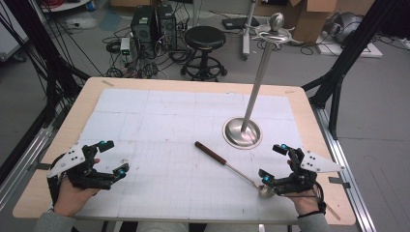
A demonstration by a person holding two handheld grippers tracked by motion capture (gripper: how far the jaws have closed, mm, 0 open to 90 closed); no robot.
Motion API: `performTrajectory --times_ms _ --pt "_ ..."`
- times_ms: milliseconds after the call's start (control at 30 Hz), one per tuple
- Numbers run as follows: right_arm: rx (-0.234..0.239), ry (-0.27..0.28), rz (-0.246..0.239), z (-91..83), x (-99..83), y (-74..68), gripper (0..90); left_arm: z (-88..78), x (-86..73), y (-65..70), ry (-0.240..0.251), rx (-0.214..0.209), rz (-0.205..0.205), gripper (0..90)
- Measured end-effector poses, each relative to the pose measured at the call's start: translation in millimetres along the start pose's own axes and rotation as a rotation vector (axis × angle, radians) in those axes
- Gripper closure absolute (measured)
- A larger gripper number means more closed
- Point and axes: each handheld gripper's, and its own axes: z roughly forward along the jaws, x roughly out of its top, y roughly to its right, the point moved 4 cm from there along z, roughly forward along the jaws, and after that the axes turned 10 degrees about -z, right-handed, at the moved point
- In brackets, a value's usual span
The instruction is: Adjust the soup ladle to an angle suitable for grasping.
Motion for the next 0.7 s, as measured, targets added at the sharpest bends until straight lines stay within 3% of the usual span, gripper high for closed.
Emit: performTrajectory --times_ms 100,233,433,600,633,700 --pt "-0.001 -0.002 -0.024 1.8 0.8 0.1 0.9 0.6 -0.3 0.0 -0.003 0.003 0.006 1.8" --pt "-0.017 0.000 0.019 2.3 3.7 2.1 0.9 1.7 -1.6 0.0 -0.013 0.004 0.004 1.7" --pt "-0.031 0.007 0.030 4.4 9.7 1.6 1.3 2.6 -2.5 -0.7 -0.024 0.009 0.005 1.7" --pt "0.006 0.038 0.011 0.3 16.0 0.1 34.3 1.1 -1.2 1.9 -0.012 -0.009 0.012 1.8" --pt "0.006 0.038 0.011 0.3 16.0 0.1 34.3 1.1 -1.2 2.0 -0.012 -0.009 0.012 1.8" --pt "-0.005 0.019 -0.008 -0.7 18.4 -0.4 53.8 1.6 -1.9 1.4 -0.020 -0.005 0.009 1.8"
